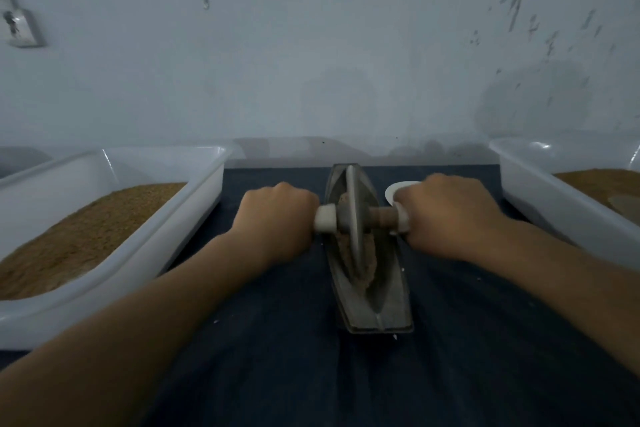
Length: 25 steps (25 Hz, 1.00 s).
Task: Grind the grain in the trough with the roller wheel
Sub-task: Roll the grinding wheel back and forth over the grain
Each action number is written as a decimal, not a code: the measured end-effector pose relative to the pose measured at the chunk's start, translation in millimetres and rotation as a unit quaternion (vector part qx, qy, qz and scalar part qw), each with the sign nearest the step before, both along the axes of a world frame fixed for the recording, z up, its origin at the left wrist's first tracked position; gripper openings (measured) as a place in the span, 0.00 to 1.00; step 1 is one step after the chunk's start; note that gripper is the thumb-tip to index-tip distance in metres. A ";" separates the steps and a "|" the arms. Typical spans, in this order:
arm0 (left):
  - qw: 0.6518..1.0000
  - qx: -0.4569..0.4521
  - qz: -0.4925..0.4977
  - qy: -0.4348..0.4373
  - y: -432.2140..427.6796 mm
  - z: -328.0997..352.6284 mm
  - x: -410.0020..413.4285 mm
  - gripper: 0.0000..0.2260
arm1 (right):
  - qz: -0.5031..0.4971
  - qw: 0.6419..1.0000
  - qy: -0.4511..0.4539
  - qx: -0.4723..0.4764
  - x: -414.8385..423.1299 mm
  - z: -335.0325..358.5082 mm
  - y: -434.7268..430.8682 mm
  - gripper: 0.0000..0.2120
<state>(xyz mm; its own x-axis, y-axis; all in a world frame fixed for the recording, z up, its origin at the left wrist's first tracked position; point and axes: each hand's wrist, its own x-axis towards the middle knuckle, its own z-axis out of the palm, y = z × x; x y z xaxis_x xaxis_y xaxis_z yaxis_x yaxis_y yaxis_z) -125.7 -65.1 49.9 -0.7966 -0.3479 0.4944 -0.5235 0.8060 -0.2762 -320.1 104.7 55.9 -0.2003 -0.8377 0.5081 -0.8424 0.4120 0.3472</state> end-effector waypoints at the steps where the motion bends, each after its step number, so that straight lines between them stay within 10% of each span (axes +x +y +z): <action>1: 0.999 -0.031 -0.031 0.014 6.0 -2.8 13.1 0.13 | 0.022 0.998 0.034 -0.041 7.0 -3.4 13.5 0.14; 10: 0.990 0.094 0.082 -0.064 -21.9 25.4 -51.5 0.06 | -0.066 0.985 -0.136 0.078 -17.3 17.5 -51.8 0.09; 16: 0.999 -0.029 -0.042 -0.011 -1.1 -1.6 11.3 0.12 | 0.018 0.997 0.073 -0.035 -3.1 1.1 12.0 0.19; 25: 0.998 0.010 0.034 0.047 -18.0 -6.3 -18.8 0.09 | -0.014 0.999 -0.037 0.026 -7.1 11.4 -28.2 0.09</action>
<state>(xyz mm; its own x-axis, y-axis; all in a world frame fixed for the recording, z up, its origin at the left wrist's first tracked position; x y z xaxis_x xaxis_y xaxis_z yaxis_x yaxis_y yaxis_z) -144.5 -83.1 43.6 -0.7213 -0.4112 0.5574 -0.6005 0.7722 -0.2075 -327.3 76.5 67.3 -0.2590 -0.8564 0.4467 -0.8552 0.4183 0.3061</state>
